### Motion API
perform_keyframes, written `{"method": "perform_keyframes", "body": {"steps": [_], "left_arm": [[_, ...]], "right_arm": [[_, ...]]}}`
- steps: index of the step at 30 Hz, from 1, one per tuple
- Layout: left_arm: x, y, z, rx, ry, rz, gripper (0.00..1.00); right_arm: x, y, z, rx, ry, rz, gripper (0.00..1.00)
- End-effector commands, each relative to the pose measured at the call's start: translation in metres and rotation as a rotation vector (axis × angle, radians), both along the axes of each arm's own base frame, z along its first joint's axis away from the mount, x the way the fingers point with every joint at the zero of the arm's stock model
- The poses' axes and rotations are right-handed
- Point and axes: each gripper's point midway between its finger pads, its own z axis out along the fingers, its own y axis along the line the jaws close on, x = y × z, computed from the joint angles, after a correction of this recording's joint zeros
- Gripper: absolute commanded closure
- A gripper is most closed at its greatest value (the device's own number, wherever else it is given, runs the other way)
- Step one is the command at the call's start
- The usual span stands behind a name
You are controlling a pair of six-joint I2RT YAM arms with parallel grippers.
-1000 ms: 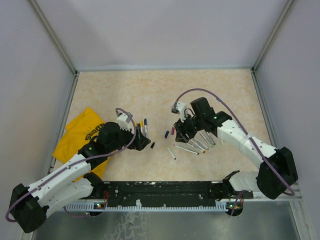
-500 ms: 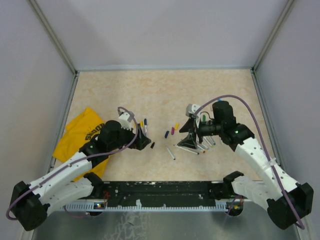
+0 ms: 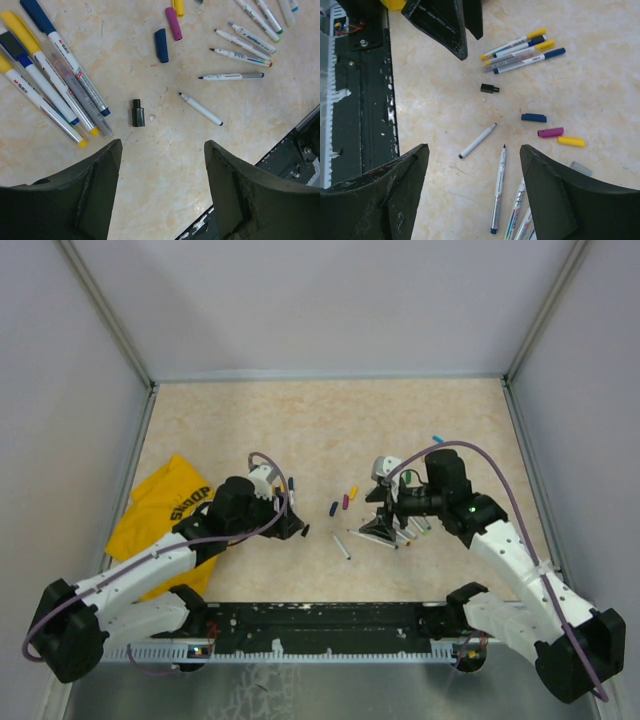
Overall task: Open the pen caps
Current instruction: Adjust the pen cap at the center of the board.
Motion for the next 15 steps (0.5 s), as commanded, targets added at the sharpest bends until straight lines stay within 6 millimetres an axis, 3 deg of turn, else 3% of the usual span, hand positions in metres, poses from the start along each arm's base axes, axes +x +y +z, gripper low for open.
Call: {"method": "perform_keyframes", "body": {"steps": [1, 6, 15], "left_arm": [[0.009, -0.004, 0.002, 0.036, 0.032, 0.012, 0.31], [0.016, -0.005, -0.003, 0.083, 0.042, 0.010, 0.46], [0.024, -0.004, -0.014, 0.174, 0.053, -0.011, 0.46]], "right_arm": [[0.021, -0.009, -0.006, -0.062, -0.048, -0.077, 0.26], [0.024, -0.011, -0.011, -0.077, -0.053, -0.093, 0.26], [0.026, -0.013, -0.018, -0.100, -0.054, -0.097, 0.26]]}}
